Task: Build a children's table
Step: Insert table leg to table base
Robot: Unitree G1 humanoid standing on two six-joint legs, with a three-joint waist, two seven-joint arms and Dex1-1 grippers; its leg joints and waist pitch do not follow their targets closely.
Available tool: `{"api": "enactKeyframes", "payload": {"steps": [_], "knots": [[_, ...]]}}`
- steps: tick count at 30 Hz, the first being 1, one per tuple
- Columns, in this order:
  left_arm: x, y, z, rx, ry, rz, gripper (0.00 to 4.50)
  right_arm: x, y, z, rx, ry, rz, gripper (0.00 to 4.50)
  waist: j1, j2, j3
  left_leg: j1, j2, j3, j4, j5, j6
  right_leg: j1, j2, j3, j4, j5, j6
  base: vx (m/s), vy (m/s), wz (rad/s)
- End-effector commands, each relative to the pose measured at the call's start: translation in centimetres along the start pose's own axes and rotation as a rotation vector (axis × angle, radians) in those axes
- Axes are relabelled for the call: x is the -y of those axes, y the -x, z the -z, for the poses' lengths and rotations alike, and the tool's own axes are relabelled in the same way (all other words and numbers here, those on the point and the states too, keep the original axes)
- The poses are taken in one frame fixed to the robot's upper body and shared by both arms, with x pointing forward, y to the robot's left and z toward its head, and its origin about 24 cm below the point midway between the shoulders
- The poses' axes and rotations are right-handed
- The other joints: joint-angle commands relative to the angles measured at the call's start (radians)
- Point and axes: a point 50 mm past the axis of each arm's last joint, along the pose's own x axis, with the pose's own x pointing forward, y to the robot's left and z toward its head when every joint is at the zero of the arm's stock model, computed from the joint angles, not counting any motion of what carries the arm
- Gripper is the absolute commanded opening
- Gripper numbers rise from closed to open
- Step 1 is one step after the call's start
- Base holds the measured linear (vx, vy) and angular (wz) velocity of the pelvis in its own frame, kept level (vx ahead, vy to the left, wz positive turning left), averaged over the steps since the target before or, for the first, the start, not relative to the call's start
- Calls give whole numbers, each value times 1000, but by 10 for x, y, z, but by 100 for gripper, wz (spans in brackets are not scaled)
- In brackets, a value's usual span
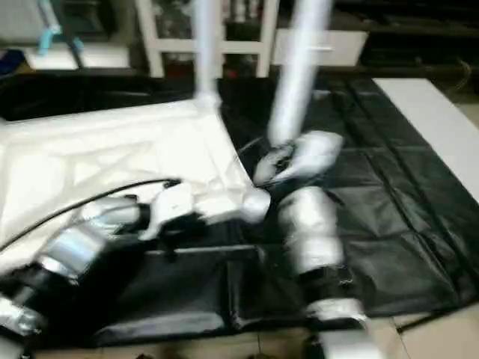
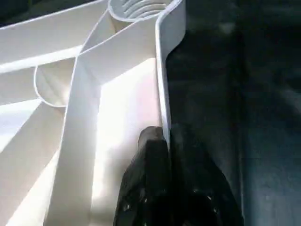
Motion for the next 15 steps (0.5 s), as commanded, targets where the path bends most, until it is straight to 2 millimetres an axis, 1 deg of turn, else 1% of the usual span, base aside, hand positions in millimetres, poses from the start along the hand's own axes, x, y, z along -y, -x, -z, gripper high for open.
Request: {"api": "enactKeyframes", "payload": {"steps": [1,2,3,4,5,6,7,8,9,10,11,12,13,14,15], "knots": [[-17,8,-14,103,-58,-47,0,-6,-1,-3,12,3,-64,183,-5,14,-69,16,9,7,-55,-64,45,65,-46,38,-42,151,-240,0,0,0],[-26,17,-15,136,-25,-60,29,-8,-1,-3,5,15,-100,183,-6,12,-69,15,11,7,-56,-81,38,65,-48,39,-42,131,-241,0,0,0],[-34,25,-17,167,-8,-93,46,-9,-1,-1,-5,21,-127,183,-6,28,-69,15,10,6,-54,-118,18,63,-51,41,-46,89,-248,0,0,0],[-35,26,-17,170,-4,-94,58,-9,-1,-1,-6,23,-129,183,-7,23,-68,9,8,5,-54,-122,15,69,-52,41,-44,81,-252,0,0,0],[-46,42,-16,230,89,-117,62,-12,0,4,-25,54,-164,183,-3,62,-71,13,7,2,-51,-124,2,65,-55,41,-42,83,-264,0,0,0],[-46,42,-16,230,89,-117,72,-12,0,4,-25,54,-164,183,-4,53,-69,16,8,6,-52,-137,0,60,-52,39,-48,79,-271,0,0,0],[-53,51,-15,259,131,-141,89,-14,0,3,-29,59,-191,183,-6,55,-69,13,8,3,-51,-140,-2,64,-51,38,-44,84,-278,0,0,0],[-53,51,-15,259,131,-141,94,-14,0,3,-29,59,-191,183,-4,48,-65,11,5,3,-51,-150,5,67,-49,37,-45,62,-280,0,0,0],[-58,60,-14,281,177,-139,100,-18,0,1,-25,67,-219,183,-1,60,-65,11,6,1,-51,-147,6,67,-51,36,-44,53,-278,0,0,0],[-58,60,-14,281,177,-139,100,-18,0,1,-25,67,-219,183,-1,60,-65,11,6,1,-51,-147,6,67,-51,36,-44,53,-278,0,0,0],[-79,75,-16,304,240,-273,124,-21,-2,-8,-29,91,-279,183,-3,34,-64,8,4,5,-51,-129,24,70,-48,38,-48,24,-269,0,0,0],[-79,75,-16,304,240,-273,124,-21,-2,-8,-29,91,-279,183,2,43,-65,7,0,2,-48,-108,27,73,-45,38,-43,28,-264,0,0,0],[-89,78,-21,333,267,-343,139,-22,-2,-12,-39,110,-307,183,3,42,-68,10,3,3,-47,-84,38,69,-45,36,-42,60,-262,0,0,0],[-99,79,-29,392,299,-432,145,-23,-2,-15,-42,134,-328,183,6,35,-69,6,0,2,-44,-64,44,75,-46,36,-38,78,-261,0,0,0],[-101,79,-32,416,313,-446,163,-23,-2,-16,-43,137,-334,183,13,41,-71,12,3,1,-43,-62,47,71,-51,36,-39,76,-262,0,0,0]]}}
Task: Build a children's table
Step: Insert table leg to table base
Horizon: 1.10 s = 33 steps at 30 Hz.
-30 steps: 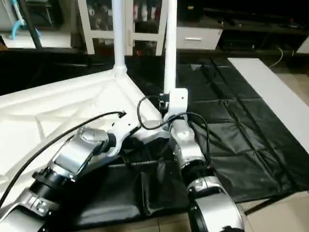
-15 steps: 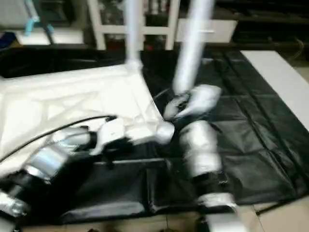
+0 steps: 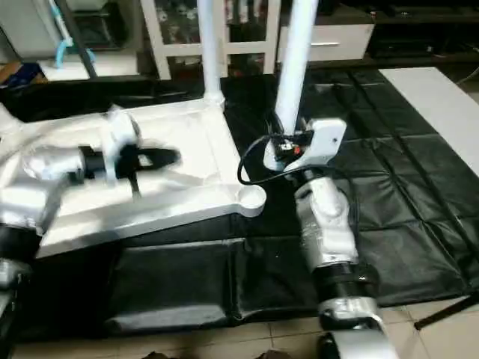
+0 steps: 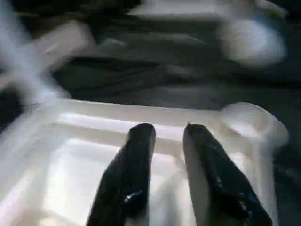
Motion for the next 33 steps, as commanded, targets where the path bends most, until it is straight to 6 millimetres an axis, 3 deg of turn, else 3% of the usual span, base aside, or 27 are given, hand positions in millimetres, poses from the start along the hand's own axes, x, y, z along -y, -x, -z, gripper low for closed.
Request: {"api": "enactKeyframes", "payload": {"steps": [1,2,3,4,5,6,9,10,11,17,19,21,25,30,33], "knots": [[-10,-15,-29,241,200,-195,163,-12,-4,-9,-1,57,-100,183,7,-23,-86,5,7,5,-53,-50,66,76,-57,39,-43,73,-259,0,0,0],[-7,-23,-41,353,306,-220,173,-21,-5,-10,-8,87,-164,183,16,-20,-86,17,11,8,-48,-55,67,68,-58,38,-46,98,-282,0,0,0],[-7,-24,-41,357,311,-221,182,-21,-5,-10,-8,88,-167,183,16,-21,-87,12,12,9,-46,-49,70,70,-57,39,-41,116,-294,0,0,0],[-3,-32,-48,421,376,-224,191,-29,-5,-9,-19,96,-225,183,21,-34,-87,6,9,9,-45,-28,84,73,-54,37,-38,145,-296,0,0,0],[-1,-34,-50,438,396,-223,199,-32,-5,-7,-31,96,-244,183,24,-33,-88,4,8,7,-43,-21,99,73,-58,36,-38,148,-292,0,0,0],[10,-53,-62,553,544,-190,208,-55,-5,7,-124,96,-391,183,21,-39,-88,4,7,9,-42,-21,106,73,-56,37,-36,154,-294,0,0,0],[21,-68,-74,634,681,-127,231,-70,-5,18,-168,104,-454,183,23,-37,-88,2,8,7,-38,-31,120,72,-60,37,-40,149,-303,0,0,0],[26,-71,-79,651,680,-77,242,-71,-6,18,-168,117,-456,183,21,-17,-89,3,7,4,-36,-32,116,71,-59,36,-39,152,-300,0,0,0],[27,-72,-83,660,689,-62,250,-70,-6,18,-181,125,-441,183,22,-18,-92,7,8,3,-34,-27,114,70,-56,35,-37,171,-301,0,0,0],[35,-59,-96,728,817,42,300,-61,3,9,-242,149,-436,183,27,-43,-88,1,11,5,-34,-6,121,77,-58,37,-33,164,-297,0,0,0],[39,-55,-99,735,816,88,307,-58,4,4,-209,140,-405,183,27,-39,-87,3,11,5,-35,-13,122,71,-57,34,-38,137,-291,0,0,0],[37,-54,-94,702,791,74,318,-52,-2,-16,-79,129,-347,183,25,-44,-87,4,10,7,-34,-30,118,70,-57,35,-41,107,-283,0,0,0],[30,-49,-77,669,776,30,356,-42,-6,-34,12,124,-266,183,19,-33,-82,6,8,5,-38,-64,84,67,-52,35,-49,37,-249,0,0,0],[44,-42,-90,666,682,131,395,-43,2,-17,-158,132,-334,183,20,-36,-87,6,9,3,-38,-55,69,72,-52,35,-43,71,-247,0,0,0],[49,-44,-99,661,633,138,417,-57,18,9,-381,120,-481,183,21,-38,-84,2,9,4,-38,-58,76,72,-54,35,-46,64,-252,0,0,0]]}}
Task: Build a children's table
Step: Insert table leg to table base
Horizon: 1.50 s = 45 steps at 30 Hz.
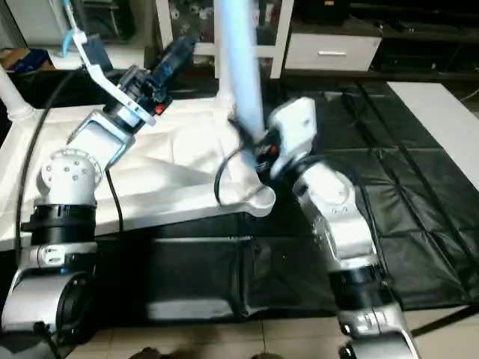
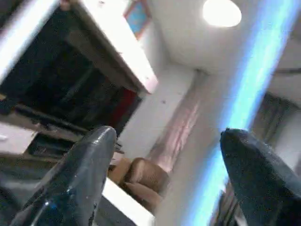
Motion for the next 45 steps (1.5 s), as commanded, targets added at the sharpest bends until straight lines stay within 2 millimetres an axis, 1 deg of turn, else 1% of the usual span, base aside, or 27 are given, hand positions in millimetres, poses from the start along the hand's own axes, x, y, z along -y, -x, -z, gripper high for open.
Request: {"api": "enactKeyframes", "payload": {"steps": [1,2,4,6,7,8,10,12,14,15,17,18,21,23,24,28,30,34,35,36,37,39,40,41,42,44,45], "knots": [[9,-10,-3,-8,-50,33,424,-16,1,15,-125,0,-127,183,1,-4,-84,15,7,5,-60,-55,60,75,-48,34,-49,52,-252,0,0,0],[9,-10,-3,-8,-50,33,429,-16,1,15,-125,0,-127,183,1,-5,-83,13,8,5,-60,-64,58,75,-52,35,-51,35,-248,0,0,0],[11,-13,-4,-17,-88,31,445,-22,4,24,-179,-4,-174,183,2,-7,-84,14,8,5,-59,-65,51,74,-51,35,-53,16,-240,0,0,0],[13,-13,-4,-16,-108,44,450,-24,5,26,-191,-29,-182,183,2,-3,-82,15,9,4,-60,-79,44,71,-52,35,-55,-9,-235,0,0,0],[15,-13,-3,-19,-121,61,450,-24,5,26,-197,-33,-183,183,2,-4,-82,15,9,5,-61,-83,42,71,-52,35,-57,-17,-234,0,0,0],[15,-12,-3,-27,-129,60,432,-23,4,25,-189,-19,-178,183,3,-2,-84,15,9,4,-61,-86,35,71,-53,35,-55,-25,-232,0,0,0],[9,-9,-2,-58,-165,0,424,-17,3,20,-170,-20,-142,183,2,-2,-82,15,10,3,-62,-86,33,69,-52,34,-55,-22,-231,0,0,0],[-4,-6,-3,-82,-199,-112,413,-12,1,16,-149,-5,-105,183,1,0,-83,16,10,3,-61,-92,28,68,-51,34,-55,-27,-227,0,0,0],[-10,-3,-5,-86,-219,-161,387,-9,0,13,-138,-2,-83,183,-1,-1,-82,15,6,3,-61,-98,23,69,-49,34,-58,-42,-216,0,0,0],[-13,-2,-6,-95,-226,-173,387,-7,-1,10,-123,7,-67,183,0,-1,-82,17,6,3,-63,-107,17,67,-50,34,-60,-62,-211,0,0,0],[-13,-1,-6,-103,-232,-175,368,-6,-1,10,-119,10,-66,183,2,0,-84,16,7,1,-63,-100,10,68,-52,34,-57,-56,-213,0,0,0],[-14,0,-7,-111,-238,-177,357,-5,-1,8,-113,18,-65,183,2,-4,-84,15,8,2,-62,-94,11,68,-51,34,-56,-45,-215,0,0,0],[-16,3,-7,-123,-251,-186,330,-2,-1,7,-107,23,-56,183,4,-3,-86,15,8,2,-61,-72,20,68,-51,34,-50,0,-227,0,0,0],[-16,5,-7,-128,-247,-184,322,0,-1,7,-109,33,-51,183,4,-4,-86,15,7,2,-61,-73,22,68,-51,33,-50,0,-231,0,0,0],[-15,5,-7,-130,-243,-180,300,0,-1,7,-110,35,-49,183,4,-3,-85,15,7,3,-61,-77,22,67,-51,33,-51,-6,-232,0,0,0],[-12,4,-9,-116,-218,-163,276,1,-2,6,-103,41,-43,183,5,-6,-85,13,6,4,-59,-70,27,69,-52,34,-49,-4,-234,0,0,0],[-11,4,-10,-115,-215,-157,251,1,-2,5,-98,42,-42,183,5,-7,-86,13,5,4,-58,-70,27,68,-52,34,-50,-8,-234,0,0,0],[-9,2,-12,-105,-212,-146,231,1,-3,2,-77,51,-41,183,5,-5,-84,14,6,4,-59,-84,23,67,-52,34,-52,-33,-230,0,0,0],[-7,1,-12,-93,-204,-141,205,2,-3,1,-69,59,-34,183,4,-5,-84,14,6,4,-59,-87,23,67,-51,34,-52,-36,-228,0,0,0],[-7,0,-13,-85,-202,-141,205,2,-4,0,-52,42,-38,183,4,-5,-84,14,6,4,-59,-88,22,67,-51,34,-52,-38,-227,0,0,0],[-7,0,-14,-84,-202,-141,195,2,-4,0,-50,41,-39,218,3,-4,-84,14,6,4,-59,-92,22,67,-51,34,-53,-42,-227,0,0,0],[-6,-2,-18,-64,-208,-143,182,4,-3,-5,16,-2,-11,253,3,-4,-84,13,6,4,-58,-96,20,67,-52,34,-53,-43,-229,0,0,0],[-6,-2,-18,-64,-208,-143,176,4,-3,-5,16,-2,-11,255,2,-4,-85,14,6,4,-58,-98,22,66,-51,34,-52,-44,-227,0,0,0],[-6,-4,-25,-55,-229,-153,176,7,0,-9,61,-95,3,255,2,-2,-84,14,6,4,-59,-107,28,65,-51,34,-53,-49,-224,0,0,0],[-6,-4,-26,-54,-232,-155,172,8,1,-9,60,-96,2,262,3,2,-84,15,6,3,-59,-109,27,65,-51,34,-53,-52,-224,0,0,0],[-6,-5,-29,-52,-232,-157,165,10,5,-9,56,-114,-14,293,4,1,-84,16,6,2,-59,-105,22,65,-48,33,-53,-43,-225,0,0,0],[-7,-5,-29,-51,-235,-160,164,10,7,-9,54,-128,-28,295,4,1,-84,16,6,2,-59,-106,20,65,-48,32,-53,-42,-224,0,0,0]]}}
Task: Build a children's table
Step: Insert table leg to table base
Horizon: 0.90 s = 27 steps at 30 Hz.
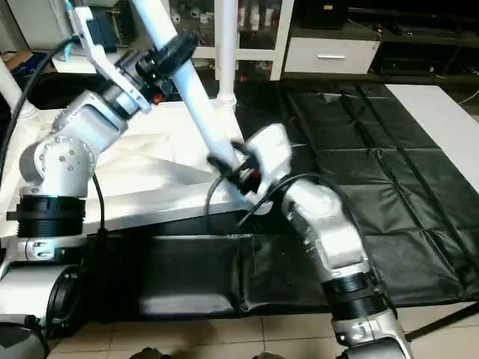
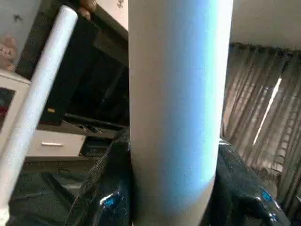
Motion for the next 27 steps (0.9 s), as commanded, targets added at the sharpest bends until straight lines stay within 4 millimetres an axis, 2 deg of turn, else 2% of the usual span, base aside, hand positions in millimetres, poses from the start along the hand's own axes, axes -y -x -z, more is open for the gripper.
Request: {"api": "enactKeyframes", "payload": {"steps": [1,2,3,5,6,7,8,13,15,16,18,27], "knots": [[-2,-3,-12,7,-42,-15,164,9,22,-13,29,-115,-95,296,0,-3,-83,19,4,5,-67,-119,33,70,-43,32,-61,-50,-226,0,0,0],[-3,-4,-13,6,-50,-22,164,12,31,-18,46,-173,-145,296,8,-1,-82,21,7,4,-66,-125,49,70,-44,33,-60,-41,-227,0,0,0],[-4,-5,-14,-5,-55,-30,164,22,44,-24,72,-260,-178,296,7,-4,-83,19,6,4,-66,-123,60,75,-43,33,-60,-35,-228,0,0,0],[-5,-6,-13,-23,-58,-39,164,38,61,-32,98,-335,-188,296,19,-5,-87,18,7,4,-61,-99,68,72,-49,32,-59,-29,-236,0,0,0],[-6,-6,-12,-32,-57,-44,164,46,67,-33,85,-325,-171,296,20,-5,-86,18,7,5,-60,-98,66,69,-49,31,-60,-36,-239,0,0,0],[-5,-6,-10,-52,-58,-43,164,55,71,-33,59,-326,-132,296,23,-1,-87,16,6,6,-58,-89,57,69,-50,30,-60,-48,-241,0,0,0],[-4,-7,-7,-65,-57,-44,163,61,73,-35,50,-315,-102,296,21,-5,-86,14,5,7,-58,-85,49,68,-51,29,-62,-63,-242,0,0,0],[-3,-8,1,-95,-48,-42,163,67,67,-43,43,-317,-85,296,21,-9,-86,14,3,7,-58,-103,33,68,-52,28,-69,-138,-226,0,0,0],[-2,-9,3,-101,-40,-36,163,58,54,-50,21,-319,-174,296,19,-10,-85,13,4,6,-59,-102,32,68,-51,27,-68,-147,-219,0,0,0],[-2,-9,3,-101,-40,-36,163,58,54,-50,21,-319,-174,296,17,-10,-85,14,4,6,-58,-106,33,67,-50,27,-70,-152,-216,0,0,0],[-1,-11,3,-106,-36,-28,163,49,47,-52,-39,-325,-268,296,17,-8,-87,14,5,5,-57,-102,36,67,-49,27,-69,-141,-219,0,0,0],[4,-13,3,-131,-24,-13,163,47,29,-48,-133,-287,-328,296,24,-9,-88,13,7,5,-57,-90,34,65,-51,25,-61,-93,-240,0,0,0]]}}
